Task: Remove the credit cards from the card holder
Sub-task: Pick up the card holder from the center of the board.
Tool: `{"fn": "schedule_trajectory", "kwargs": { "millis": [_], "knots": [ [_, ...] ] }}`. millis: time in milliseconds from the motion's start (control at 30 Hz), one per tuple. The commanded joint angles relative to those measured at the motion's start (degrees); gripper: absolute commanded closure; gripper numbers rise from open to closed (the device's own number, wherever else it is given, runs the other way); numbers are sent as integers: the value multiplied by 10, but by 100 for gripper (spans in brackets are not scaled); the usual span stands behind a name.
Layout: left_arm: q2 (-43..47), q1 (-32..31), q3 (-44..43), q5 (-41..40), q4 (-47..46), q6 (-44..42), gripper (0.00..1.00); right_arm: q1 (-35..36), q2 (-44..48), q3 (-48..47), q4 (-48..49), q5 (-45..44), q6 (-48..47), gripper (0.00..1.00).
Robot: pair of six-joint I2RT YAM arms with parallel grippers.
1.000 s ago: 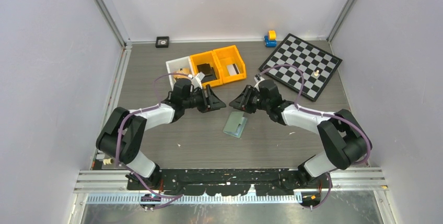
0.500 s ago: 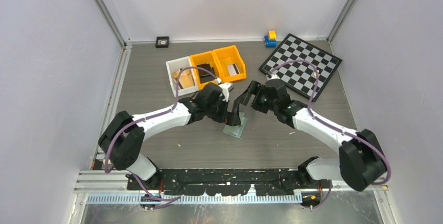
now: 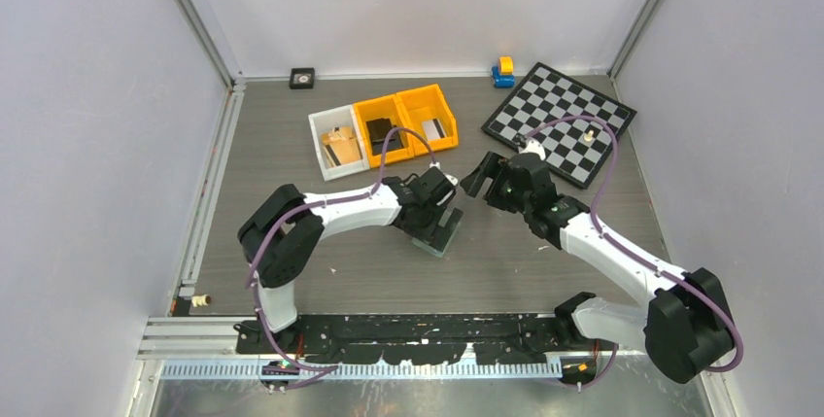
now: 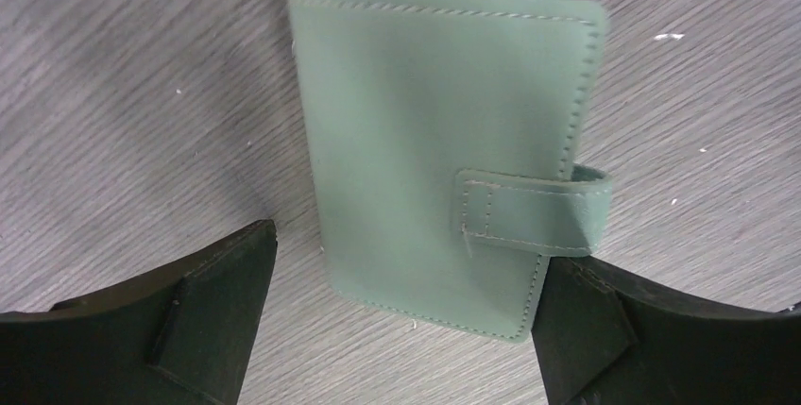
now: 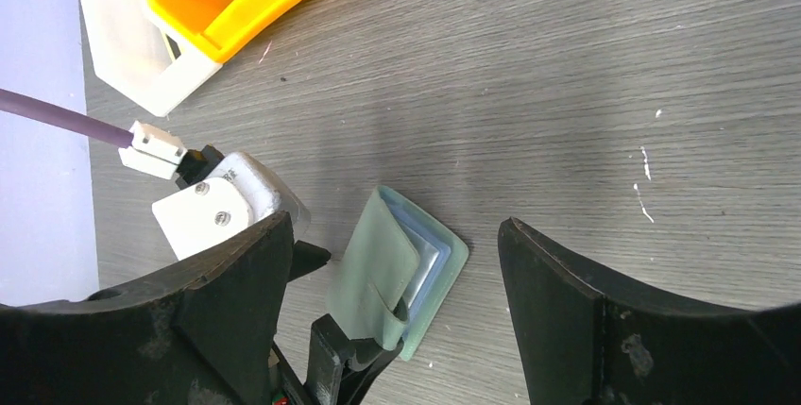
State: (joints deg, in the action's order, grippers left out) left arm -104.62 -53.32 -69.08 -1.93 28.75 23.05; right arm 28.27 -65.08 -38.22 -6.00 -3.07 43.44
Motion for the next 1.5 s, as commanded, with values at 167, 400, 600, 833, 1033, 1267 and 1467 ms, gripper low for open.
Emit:
{"fn": "schedule_trajectory", "kwargs": {
  "millis": [167, 400, 600, 833, 1033, 1267, 1467],
  "knots": [
    [-14, 27, -24, 35, 40, 0, 11, -5, -8, -1, 41, 18, 3, 16],
    [-32, 39, -29, 73, 40, -6, 40, -5, -11, 1, 52, 23, 7, 18],
    [-39, 80, -11, 178, 8, -1, 50, -6, -26, 1, 57, 57, 11, 20],
    [-37, 130, 25, 292, -55, 26, 58, -6, -41, 0, 57, 68, 16, 21],
    [-20, 161, 57, 331, -102, 49, 74, -17, -68, 0, 85, 101, 31, 20],
    [16, 224, 140, 404, -252, 129, 84, -37, -115, 5, 120, 156, 62, 20],
    [48, 261, 192, 417, -329, 176, 87, -40, -130, 3, 125, 167, 65, 19]
  ]
}}
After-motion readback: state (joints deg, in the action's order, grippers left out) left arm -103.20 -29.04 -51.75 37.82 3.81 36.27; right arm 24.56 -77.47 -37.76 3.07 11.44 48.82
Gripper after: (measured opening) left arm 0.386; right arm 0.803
